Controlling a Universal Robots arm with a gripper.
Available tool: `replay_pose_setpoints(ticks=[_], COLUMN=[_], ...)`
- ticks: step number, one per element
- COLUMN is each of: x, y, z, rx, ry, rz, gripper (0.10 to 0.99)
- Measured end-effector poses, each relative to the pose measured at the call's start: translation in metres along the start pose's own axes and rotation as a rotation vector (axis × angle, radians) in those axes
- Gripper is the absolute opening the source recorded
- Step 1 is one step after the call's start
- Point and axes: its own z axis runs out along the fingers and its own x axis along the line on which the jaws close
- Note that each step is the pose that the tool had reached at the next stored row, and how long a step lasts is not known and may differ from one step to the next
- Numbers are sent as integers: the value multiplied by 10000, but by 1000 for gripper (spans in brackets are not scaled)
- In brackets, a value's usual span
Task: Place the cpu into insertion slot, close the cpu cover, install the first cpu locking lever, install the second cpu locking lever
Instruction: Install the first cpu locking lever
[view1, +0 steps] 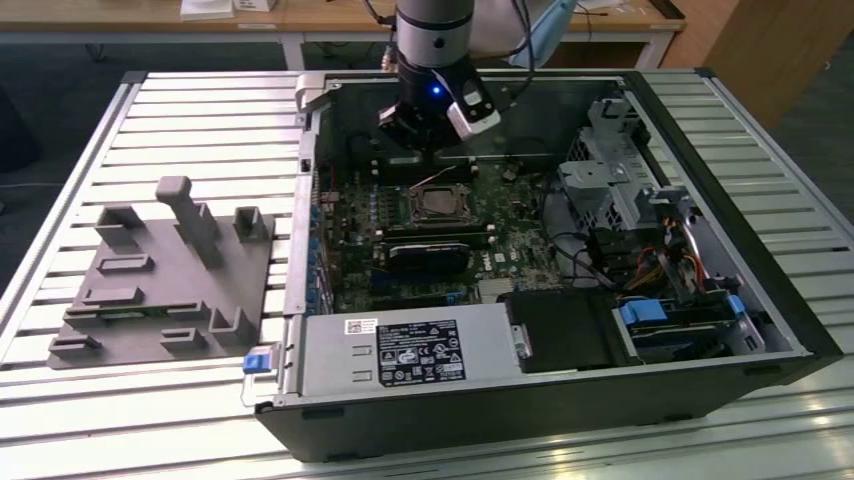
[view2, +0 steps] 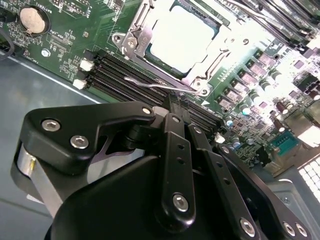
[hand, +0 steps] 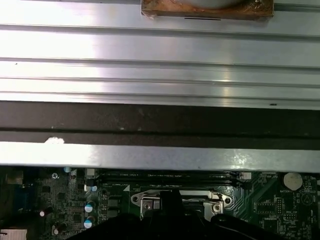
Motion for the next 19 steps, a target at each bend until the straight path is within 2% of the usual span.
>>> replay_pose_setpoints(ticks=[5,19], x=[-41,-115], y=[29,45], z=[31,94], rx=[1,8], ry=[-1,-12], rz=[8,117], gripper=[106,106])
